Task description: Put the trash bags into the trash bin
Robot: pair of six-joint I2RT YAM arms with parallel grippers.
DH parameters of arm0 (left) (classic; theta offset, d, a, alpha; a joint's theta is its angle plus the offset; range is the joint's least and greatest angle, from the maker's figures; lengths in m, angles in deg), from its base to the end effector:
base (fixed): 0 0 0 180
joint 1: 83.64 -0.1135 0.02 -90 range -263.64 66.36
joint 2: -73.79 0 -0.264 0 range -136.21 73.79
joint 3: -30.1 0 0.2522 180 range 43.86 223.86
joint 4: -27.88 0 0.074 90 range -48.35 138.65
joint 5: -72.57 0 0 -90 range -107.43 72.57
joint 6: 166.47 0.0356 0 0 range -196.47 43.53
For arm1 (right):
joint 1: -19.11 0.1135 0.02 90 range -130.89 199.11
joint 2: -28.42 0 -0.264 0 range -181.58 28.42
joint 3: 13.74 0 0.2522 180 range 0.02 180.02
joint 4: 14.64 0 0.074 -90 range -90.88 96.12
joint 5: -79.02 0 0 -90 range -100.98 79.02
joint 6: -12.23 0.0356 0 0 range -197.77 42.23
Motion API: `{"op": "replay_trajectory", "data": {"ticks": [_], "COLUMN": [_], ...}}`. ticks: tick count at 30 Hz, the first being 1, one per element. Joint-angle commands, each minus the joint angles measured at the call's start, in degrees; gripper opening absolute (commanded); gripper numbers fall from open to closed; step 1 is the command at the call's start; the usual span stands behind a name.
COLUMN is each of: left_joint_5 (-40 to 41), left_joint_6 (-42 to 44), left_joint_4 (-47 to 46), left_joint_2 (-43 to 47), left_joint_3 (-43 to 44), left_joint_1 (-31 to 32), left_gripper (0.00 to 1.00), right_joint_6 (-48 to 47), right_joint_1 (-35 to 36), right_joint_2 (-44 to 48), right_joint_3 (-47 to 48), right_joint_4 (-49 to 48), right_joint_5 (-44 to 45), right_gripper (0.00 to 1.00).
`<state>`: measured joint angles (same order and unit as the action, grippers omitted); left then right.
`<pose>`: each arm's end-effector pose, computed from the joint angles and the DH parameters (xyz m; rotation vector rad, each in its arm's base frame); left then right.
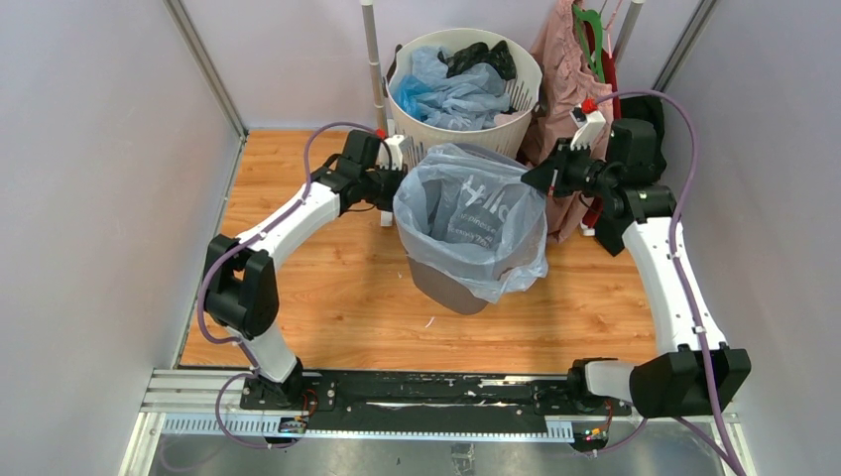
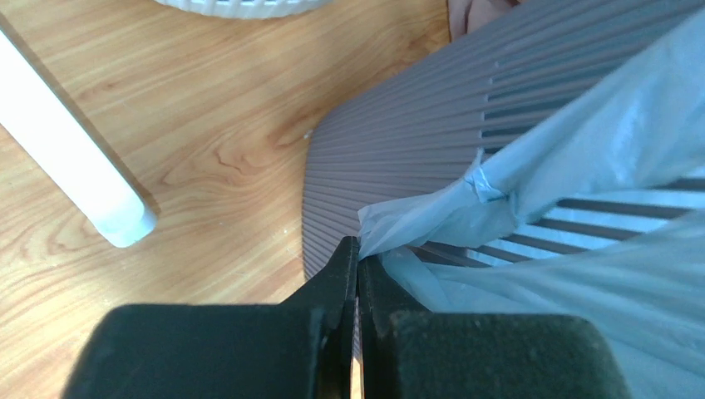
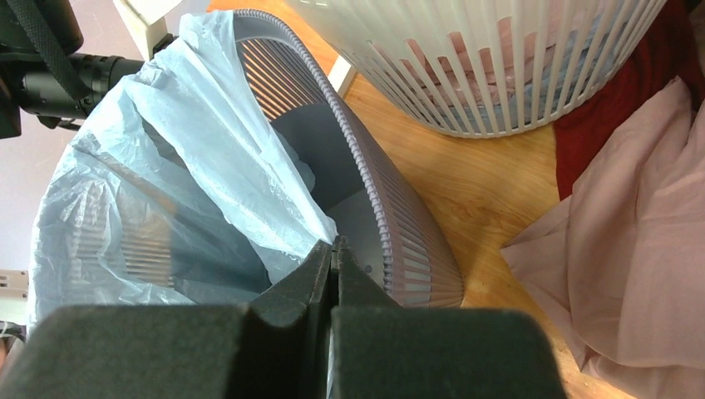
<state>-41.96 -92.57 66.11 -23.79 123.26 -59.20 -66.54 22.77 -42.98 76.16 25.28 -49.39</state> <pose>0.3440 -0.1725 0.2837 0.3984 2.3520 -0.8450 0.2679 0.0393 0.4065 -0.3237 1.9188 0.8212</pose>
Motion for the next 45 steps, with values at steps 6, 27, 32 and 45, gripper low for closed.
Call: {"op": "replay_trajectory", "data": {"ticks": [6, 27, 32, 45], "left_joint_5": [1.2, 3.9, 4.2, 5.6], "left_joint_6": [-1.2, -4.2, -4.2, -3.4], "left_joint_4": [0.9, -0.7, -1.8, 0.0], "left_joint_2": [5.4, 13.9, 12.8, 13.6], "left_joint_3": [-8.6, -17.4, -18.6, -16.6], "left_joint_1": [3.3, 7.2, 7.2, 7.2], "left_gripper": [0.01, 0.0, 0.0, 0.0], "right_joint_6": [-0.6, -3.3, -4.1, -2.7], "right_joint_1": [3.3, 8.8, 8.8, 8.8], "right_joint_2": [-2.1, -2.5, 2.7, 3.2], "right_joint_3": [-5.5, -3.3, -2.3, 4.4], "right_joint_4": [5.9, 10.5, 10.3, 4.1], "right_joint_5": [1.9, 12.9, 12.0, 14.5], "right_gripper": [0.0, 0.0, 0.0, 0.0]}}
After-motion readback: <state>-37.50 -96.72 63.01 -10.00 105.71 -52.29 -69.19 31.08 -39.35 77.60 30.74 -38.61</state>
